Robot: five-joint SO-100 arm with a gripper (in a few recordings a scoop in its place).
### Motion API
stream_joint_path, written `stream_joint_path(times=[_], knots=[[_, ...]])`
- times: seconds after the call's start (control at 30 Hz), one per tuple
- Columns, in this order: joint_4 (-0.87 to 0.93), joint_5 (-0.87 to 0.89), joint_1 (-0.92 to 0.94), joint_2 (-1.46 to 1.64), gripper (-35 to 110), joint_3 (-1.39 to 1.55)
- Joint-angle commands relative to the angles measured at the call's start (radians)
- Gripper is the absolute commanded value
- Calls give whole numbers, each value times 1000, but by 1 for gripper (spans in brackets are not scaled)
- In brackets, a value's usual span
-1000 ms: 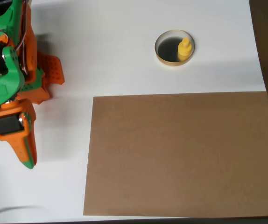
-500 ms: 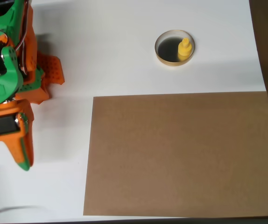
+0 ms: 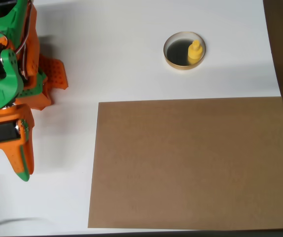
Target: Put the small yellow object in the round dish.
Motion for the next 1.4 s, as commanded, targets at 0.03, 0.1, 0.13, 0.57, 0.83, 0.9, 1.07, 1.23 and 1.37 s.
stream_joint_path(times=[0.03, 0.1, 0.13, 0.57, 0.83, 0.9, 1.07, 1.23, 1.37], knots=[[-14, 2, 17, 35, 3, -9], [-15, 2, 17, 35, 3, -9], [-15, 2, 18, 35, 3, -8], [-17, 2, 18, 35, 3, -8], [-25, -3, 18, 35, 3, -6], [-26, -3, 18, 35, 3, -5], [-31, -6, 18, 35, 3, -3], [-31, -6, 18, 35, 3, -3], [-31, -6, 18, 35, 3, -3]])
